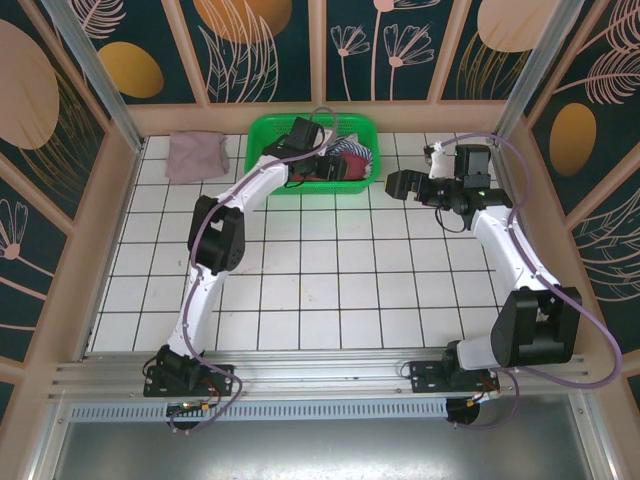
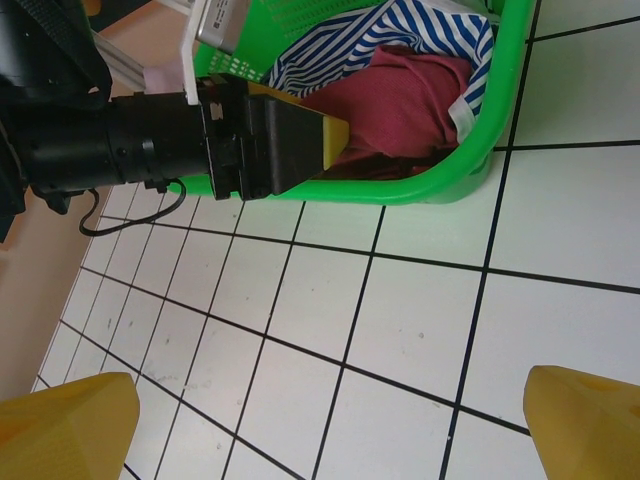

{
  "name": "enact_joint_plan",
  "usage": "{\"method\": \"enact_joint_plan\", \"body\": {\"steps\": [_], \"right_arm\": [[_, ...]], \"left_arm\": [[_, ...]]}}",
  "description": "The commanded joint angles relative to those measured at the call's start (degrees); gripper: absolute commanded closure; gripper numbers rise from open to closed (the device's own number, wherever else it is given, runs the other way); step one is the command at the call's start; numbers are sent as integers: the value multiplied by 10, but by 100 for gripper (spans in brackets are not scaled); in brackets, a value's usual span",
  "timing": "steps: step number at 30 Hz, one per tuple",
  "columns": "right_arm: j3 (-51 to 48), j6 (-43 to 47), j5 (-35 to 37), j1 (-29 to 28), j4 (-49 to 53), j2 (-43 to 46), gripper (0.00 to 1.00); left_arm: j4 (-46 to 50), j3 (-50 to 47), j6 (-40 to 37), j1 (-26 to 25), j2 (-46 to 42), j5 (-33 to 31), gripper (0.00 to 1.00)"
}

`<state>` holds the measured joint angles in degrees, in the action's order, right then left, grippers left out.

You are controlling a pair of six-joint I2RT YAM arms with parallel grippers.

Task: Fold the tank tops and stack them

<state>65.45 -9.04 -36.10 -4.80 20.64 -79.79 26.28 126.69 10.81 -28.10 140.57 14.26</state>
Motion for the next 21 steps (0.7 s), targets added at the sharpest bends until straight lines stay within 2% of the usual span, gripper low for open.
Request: {"method": "enact_joint_plan", "body": {"steps": [1,2,4,7,11,21], "right_arm": [[-7,10,-4,6,7,9,1],[-6,8,-5,6,6,8,1],[-4,5,-8,5,3,6,1],[-4,-1,-12,5,-1,7,1],[-5,-2,-7,6,-1,10,1],[-14,-28,-12,6,-44,14,1]], "left_arm": [[25,-4,-25,-5,2,-29,37],[38,11,-29,-5,10,-43,44],[61,51,-29,-4,24,-68,66],[52,58,-28,-5,11,-76,98],[50,58,-32,-4,-26,-78,100],[40,198,-30,5,-93,-117,100]]}}
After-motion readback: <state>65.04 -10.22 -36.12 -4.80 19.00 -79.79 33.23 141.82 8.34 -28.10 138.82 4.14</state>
